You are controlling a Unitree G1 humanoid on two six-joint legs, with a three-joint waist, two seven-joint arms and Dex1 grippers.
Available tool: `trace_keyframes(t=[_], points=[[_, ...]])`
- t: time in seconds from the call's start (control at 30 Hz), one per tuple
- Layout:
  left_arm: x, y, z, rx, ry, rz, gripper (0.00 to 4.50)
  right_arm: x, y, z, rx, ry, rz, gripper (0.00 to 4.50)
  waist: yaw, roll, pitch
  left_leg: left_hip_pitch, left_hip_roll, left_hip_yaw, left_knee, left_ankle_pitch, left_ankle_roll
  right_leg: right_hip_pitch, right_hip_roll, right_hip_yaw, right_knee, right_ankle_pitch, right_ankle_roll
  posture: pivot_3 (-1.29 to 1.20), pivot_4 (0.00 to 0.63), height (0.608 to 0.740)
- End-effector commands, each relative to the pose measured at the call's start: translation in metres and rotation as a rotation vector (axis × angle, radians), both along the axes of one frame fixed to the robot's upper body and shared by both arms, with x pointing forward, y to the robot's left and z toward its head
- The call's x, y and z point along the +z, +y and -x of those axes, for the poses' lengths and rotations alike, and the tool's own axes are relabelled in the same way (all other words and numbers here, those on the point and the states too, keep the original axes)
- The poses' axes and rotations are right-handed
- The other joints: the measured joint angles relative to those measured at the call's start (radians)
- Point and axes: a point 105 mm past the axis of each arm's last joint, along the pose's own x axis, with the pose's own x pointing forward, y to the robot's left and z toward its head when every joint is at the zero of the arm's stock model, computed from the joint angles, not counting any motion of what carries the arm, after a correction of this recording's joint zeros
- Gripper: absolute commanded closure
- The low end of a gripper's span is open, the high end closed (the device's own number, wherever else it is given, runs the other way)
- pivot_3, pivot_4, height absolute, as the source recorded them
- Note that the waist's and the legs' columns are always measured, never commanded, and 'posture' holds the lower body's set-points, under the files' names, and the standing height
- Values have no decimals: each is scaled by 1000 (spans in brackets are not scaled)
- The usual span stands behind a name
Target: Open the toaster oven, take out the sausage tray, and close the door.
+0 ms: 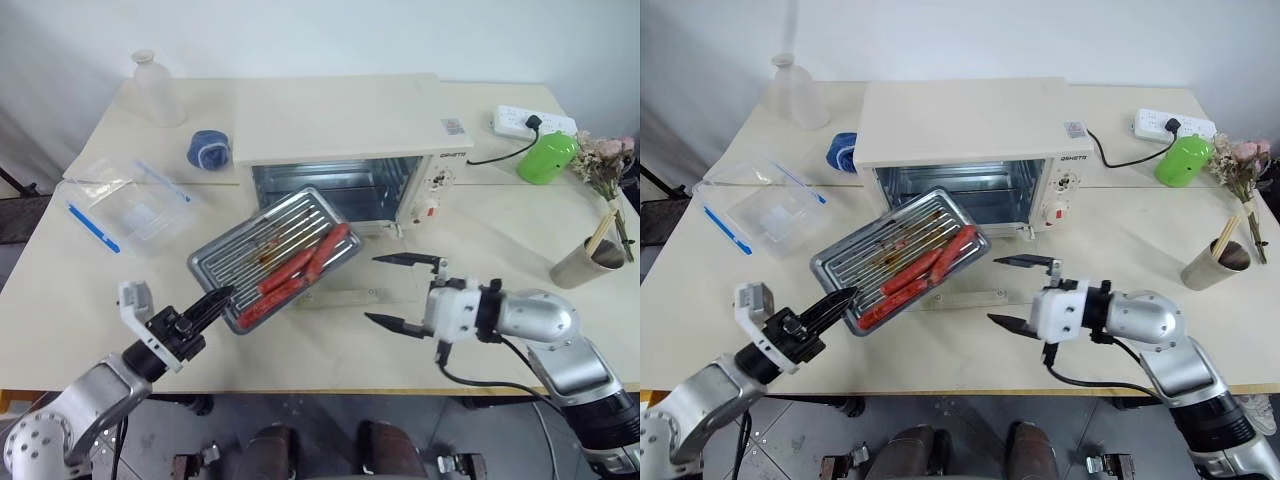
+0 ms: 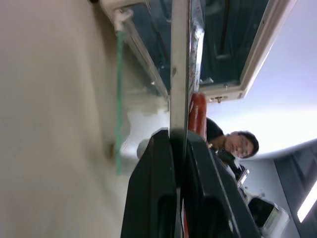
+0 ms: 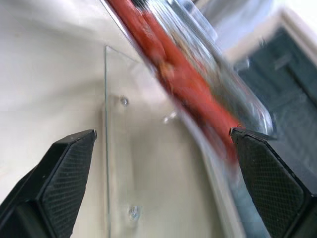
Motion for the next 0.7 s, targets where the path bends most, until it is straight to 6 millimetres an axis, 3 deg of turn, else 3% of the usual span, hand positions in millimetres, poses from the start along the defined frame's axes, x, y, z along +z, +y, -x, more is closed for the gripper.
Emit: trace_keyframes(t=[0.03, 0.2, 0.4, 0.7], points=[[14, 4, 17, 67, -80, 67, 4500, 11, -28, -9, -77, 84, -84, 602, -1, 0, 0, 1, 0, -1, 0, 0, 0, 2, 0, 0, -2, 0, 0, 0, 150, 740], [0, 15, 40, 148, -41, 122, 4500, -6, -67, -23, -209, 268, -122, 2290, 0, 0, 0, 2, 1, -1, 0, -2, 2, 5, -1, 0, -7, -1, -1, 0, 150, 740], [-14, 17, 67, 195, 18, 161, 4500, -26, -94, -35, -316, 438, -157, 4412, -2, 0, 0, 2, 2, -1, 0, -4, 2, 5, -2, 0, -9, -3, -5, 0, 150, 740], [-12, 16, 95, 342, 10, 251, 4500, -53, -102, -49, -364, 560, -132, 4467, -2, 2, 1, 1, 6, 0, 6, -10, 1, 5, -3, 0, -11, -4, -8, 0, 150, 740]])
